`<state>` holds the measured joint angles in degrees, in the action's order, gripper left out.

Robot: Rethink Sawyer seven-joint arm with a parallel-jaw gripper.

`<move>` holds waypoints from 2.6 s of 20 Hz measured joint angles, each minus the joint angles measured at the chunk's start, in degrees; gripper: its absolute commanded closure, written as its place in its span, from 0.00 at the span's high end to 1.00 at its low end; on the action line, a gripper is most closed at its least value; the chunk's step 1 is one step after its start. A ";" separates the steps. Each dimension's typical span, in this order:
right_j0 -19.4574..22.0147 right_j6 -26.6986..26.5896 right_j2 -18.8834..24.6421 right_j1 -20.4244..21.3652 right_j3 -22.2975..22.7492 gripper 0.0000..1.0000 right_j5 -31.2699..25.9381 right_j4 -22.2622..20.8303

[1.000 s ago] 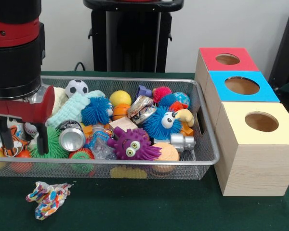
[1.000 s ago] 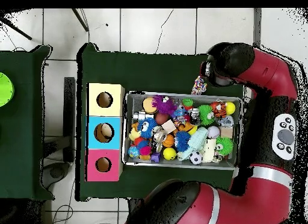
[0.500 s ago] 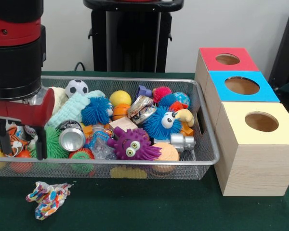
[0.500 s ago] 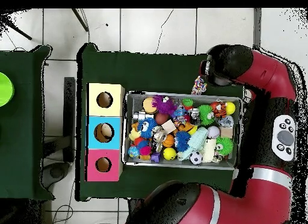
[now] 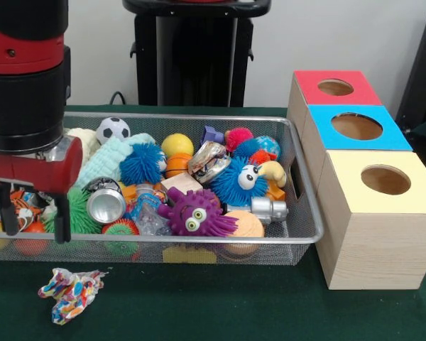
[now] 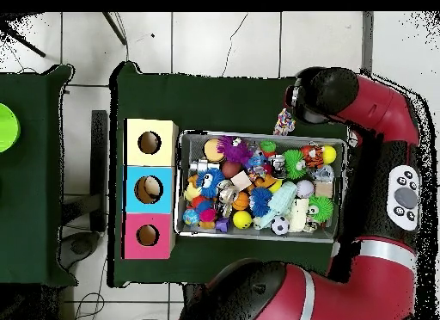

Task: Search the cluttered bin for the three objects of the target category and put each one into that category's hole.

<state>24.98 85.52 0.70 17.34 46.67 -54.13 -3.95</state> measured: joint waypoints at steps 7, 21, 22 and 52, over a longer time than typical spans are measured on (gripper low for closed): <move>-0.21 0.00 0.00 0.27 1.33 1.00 0.25 1.14; -0.48 0.00 0.00 0.25 1.46 1.00 0.26 2.36; -0.48 0.00 0.00 0.22 1.47 1.00 0.26 2.47; 1.05 -0.01 2.27 -2.38 4.13 1.00 8.28 5.21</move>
<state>26.04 85.51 2.96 14.96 50.80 -45.85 1.26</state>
